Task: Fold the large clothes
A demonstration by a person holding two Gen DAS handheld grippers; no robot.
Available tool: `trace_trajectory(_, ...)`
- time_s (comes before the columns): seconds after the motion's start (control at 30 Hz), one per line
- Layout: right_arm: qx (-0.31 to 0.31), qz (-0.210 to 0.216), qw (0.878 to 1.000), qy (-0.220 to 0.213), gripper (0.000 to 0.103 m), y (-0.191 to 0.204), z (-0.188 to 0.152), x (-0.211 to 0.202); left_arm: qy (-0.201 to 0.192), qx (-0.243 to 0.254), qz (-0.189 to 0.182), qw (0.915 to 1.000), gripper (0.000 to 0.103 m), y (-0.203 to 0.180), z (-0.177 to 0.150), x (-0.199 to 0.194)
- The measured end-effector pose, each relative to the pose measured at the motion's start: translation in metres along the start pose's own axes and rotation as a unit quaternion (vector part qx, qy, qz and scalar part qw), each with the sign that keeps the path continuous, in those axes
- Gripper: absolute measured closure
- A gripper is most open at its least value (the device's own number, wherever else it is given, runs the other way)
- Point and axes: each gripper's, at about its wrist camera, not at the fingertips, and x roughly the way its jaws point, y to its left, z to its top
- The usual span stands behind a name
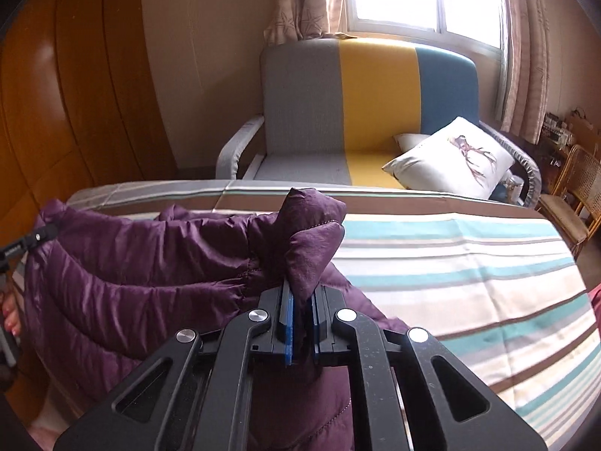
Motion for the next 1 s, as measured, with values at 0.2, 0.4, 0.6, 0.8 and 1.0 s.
trace_trajectory(0.2,0.037,-0.003,0.999,0.022,0.096,-0.005,0.006,0.045,0.023,-0.033,0.028,0.9988,0.095,0.006,0.005,0.037)
trace_trajectory(0.4,0.044,-0.027,0.998,0.042,0.096,-0.006,-0.005,0.083,0.043,-0.033,0.066,0.9964,0.095,0.011,-0.002,0.08)
trace_trajectory(0.6,0.039,-0.053,0.996,0.064,0.096,-0.008,-0.022,0.118,0.061,-0.011,0.096,0.9934,0.088,0.011,-0.017,0.113)
trace_trajectory(0.8,0.04,-0.067,0.994,0.071,0.095,-0.008,-0.032,0.14,0.066,-0.029,0.097,0.9926,0.076,0.019,-0.029,0.127)
trace_trajectory(1.0,0.036,-0.075,0.994,0.072,0.095,-0.007,-0.036,0.147,0.062,-0.03,0.106,0.992,0.075,0.019,-0.035,0.134)
